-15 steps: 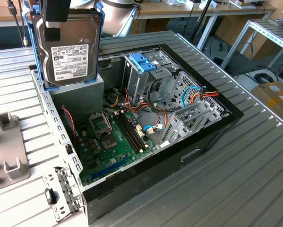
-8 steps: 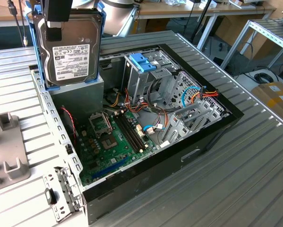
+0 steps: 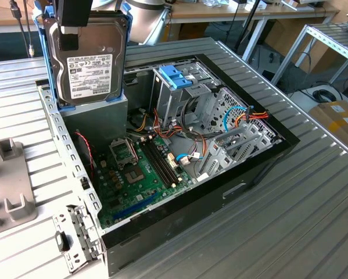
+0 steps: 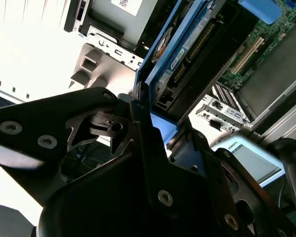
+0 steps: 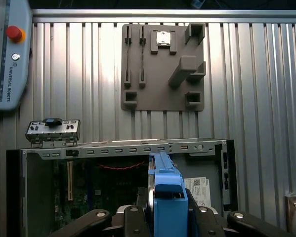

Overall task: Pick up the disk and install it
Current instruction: 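Pick up the disk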

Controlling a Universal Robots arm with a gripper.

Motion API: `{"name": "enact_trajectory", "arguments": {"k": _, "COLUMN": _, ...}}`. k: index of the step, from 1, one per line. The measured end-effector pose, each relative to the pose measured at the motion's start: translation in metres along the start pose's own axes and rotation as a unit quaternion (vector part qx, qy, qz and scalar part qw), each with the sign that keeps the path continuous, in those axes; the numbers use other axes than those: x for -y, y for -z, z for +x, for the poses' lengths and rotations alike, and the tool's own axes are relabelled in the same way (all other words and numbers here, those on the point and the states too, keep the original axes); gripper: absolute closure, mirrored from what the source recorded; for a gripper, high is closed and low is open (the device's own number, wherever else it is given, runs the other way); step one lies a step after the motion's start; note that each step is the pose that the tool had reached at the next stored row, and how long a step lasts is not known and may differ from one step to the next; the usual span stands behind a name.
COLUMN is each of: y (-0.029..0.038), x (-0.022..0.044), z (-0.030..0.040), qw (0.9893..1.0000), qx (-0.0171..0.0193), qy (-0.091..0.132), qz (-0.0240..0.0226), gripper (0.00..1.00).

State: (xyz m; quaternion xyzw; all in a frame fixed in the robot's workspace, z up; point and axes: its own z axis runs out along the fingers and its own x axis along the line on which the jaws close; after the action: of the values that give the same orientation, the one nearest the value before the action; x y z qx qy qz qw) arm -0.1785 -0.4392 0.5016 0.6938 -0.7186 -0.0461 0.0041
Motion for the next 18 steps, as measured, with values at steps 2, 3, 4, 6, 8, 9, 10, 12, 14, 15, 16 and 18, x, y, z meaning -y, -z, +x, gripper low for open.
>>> {"name": "enact_trajectory", "arguments": {"k": 2, "y": 0.0000, "x": 0.0006, "z": 0.0000, "qw": 1.0000, "qx": 0.0000, "qy": 0.000, "qz": 0.0000, "gripper": 0.63}}
{"name": "enact_trajectory", "arguments": {"k": 3, "y": 0.0000, "x": 0.0010, "z": 0.0000, "qw": 1.0000, "qx": 0.0000, "qy": 0.000, "qz": 0.0000, "gripper": 0.63}}
{"name": "enact_trajectory", "arguments": {"k": 4, "y": 0.0001, "x": 0.0013, "z": 0.0000, "qw": 1.0000, "qx": 0.0000, "qy": 0.000, "qz": 0.0000, "gripper": 0.63}}
{"name": "enact_trajectory", "arguments": {"k": 6, "y": 0.0002, "x": 0.0024, "z": 0.0000, "qw": 1.0000, "qx": 0.0000, "qy": 0.000, "qz": 0.0000, "gripper": 0.63}}
{"name": "enact_trajectory", "arguments": {"k": 8, "y": 0.0002, "x": 0.0031, "z": 0.0000, "qw": 1.0000, "qx": 0.0000, "qy": 0.000, "qz": 0.0000, "gripper": 0.63}}
{"name": "enact_trajectory", "arguments": {"k": 9, "y": 0.0002, "x": 0.0034, "z": 0.0000, "qw": 1.0000, "qx": 0.0000, "qy": 0.000, "qz": 0.0000, "gripper": 0.63}}
{"name": "enact_trajectory", "arguments": {"k": 10, "y": 0.0002, "x": 0.0037, "z": 0.0000, "qw": 1.0000, "qx": 0.0000, "qy": 0.000, "qz": 0.0000, "gripper": 0.63}}
{"name": "enact_trajectory", "arguments": {"k": 12, "y": 0.0004, "x": 0.0048, "z": 0.0000, "qw": 1.0000, "qx": 0.0000, "qy": 0.000, "qz": 0.0000, "gripper": 0.63}}
{"name": "enact_trajectory", "arguments": {"k": 14, "y": 0.0004, "x": 0.0055, "z": -0.0001, "qw": 1.0000, "qx": 0.0000, "qy": 0.000, "qz": 0.0000, "gripper": 0.63}}
{"name": "enact_trajectory", "arguments": {"k": 15, "y": 0.0004, "x": 0.0058, "z": -0.0001, "qw": 1.0000, "qx": 0.0000, "qy": 0.000, "qz": 0.0000, "gripper": 0.63}}
{"name": "enact_trajectory", "arguments": {"k": 16, "y": 0.0004, "x": 0.0061, "z": -0.0001, "qw": 1.0000, "qx": 0.0000, "qy": 0.000, "qz": 0.0000, "gripper": 0.63}}
{"name": "enact_trajectory", "arguments": {"k": 18, "y": 0.0005, "x": 0.0070, "z": -0.0001, "qw": 1.0000, "qx": 0.0000, "qy": 0.000, "qz": 0.0000, "gripper": 0.63}}
